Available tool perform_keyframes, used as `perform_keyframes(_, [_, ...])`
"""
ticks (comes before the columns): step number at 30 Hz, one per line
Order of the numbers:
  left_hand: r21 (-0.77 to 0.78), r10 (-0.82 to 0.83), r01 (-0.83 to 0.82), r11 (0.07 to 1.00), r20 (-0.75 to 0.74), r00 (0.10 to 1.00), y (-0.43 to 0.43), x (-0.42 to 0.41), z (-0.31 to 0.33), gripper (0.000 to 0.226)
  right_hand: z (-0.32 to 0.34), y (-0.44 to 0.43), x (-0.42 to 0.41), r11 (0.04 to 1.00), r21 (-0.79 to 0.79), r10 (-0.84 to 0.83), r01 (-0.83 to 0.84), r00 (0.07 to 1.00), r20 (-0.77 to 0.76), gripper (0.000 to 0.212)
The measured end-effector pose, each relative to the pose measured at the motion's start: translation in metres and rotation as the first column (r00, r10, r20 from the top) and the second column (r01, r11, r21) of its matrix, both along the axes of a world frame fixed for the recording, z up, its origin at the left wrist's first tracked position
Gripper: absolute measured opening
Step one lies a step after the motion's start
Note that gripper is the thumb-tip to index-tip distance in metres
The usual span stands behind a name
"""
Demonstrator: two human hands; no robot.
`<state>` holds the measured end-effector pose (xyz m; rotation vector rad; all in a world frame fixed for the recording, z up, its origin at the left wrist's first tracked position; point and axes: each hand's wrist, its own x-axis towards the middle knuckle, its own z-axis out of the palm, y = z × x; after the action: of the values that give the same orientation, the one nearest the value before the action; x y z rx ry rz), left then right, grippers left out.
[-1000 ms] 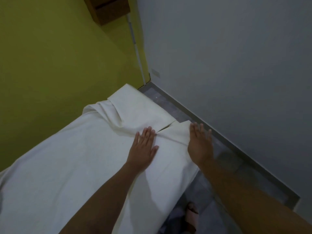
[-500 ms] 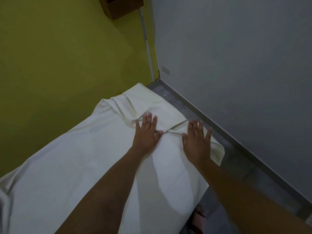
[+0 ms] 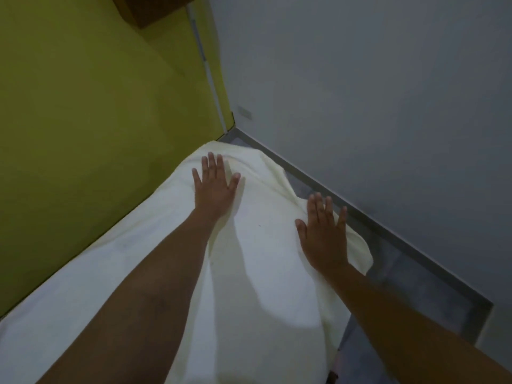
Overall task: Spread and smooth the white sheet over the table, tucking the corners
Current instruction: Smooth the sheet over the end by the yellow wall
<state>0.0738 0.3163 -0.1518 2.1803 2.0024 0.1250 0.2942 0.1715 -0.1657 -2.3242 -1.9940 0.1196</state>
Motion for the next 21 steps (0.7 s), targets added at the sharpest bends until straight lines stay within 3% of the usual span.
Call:
perform_keyframes(4, [-0.135,-0.083,0.087,0.987,0.037,0.996,0.001,0.002,-0.020,0.070,-0.002,0.004,0.006,1.000,-0.016,0.005,-0.005,1.000,0.018,0.069])
perform_keyframes(13, [-0.029,-0.120,0.120,0.992,-0.004,0.993,0.002,-0.009,-0.041,0.070,-0.006,0.006,0.007,1.000,0.021,0.021,-0.020,0.999,-0.050,0.061])
perform_keyframes(21, [-0.008,0.108,-0.108,0.994,0.022,0.994,-0.037,-0.007,-0.044,0.069,-0.001,-0.019,0.032,0.997,-0.059,0.035,-0.040,0.996,-0.080,0.073])
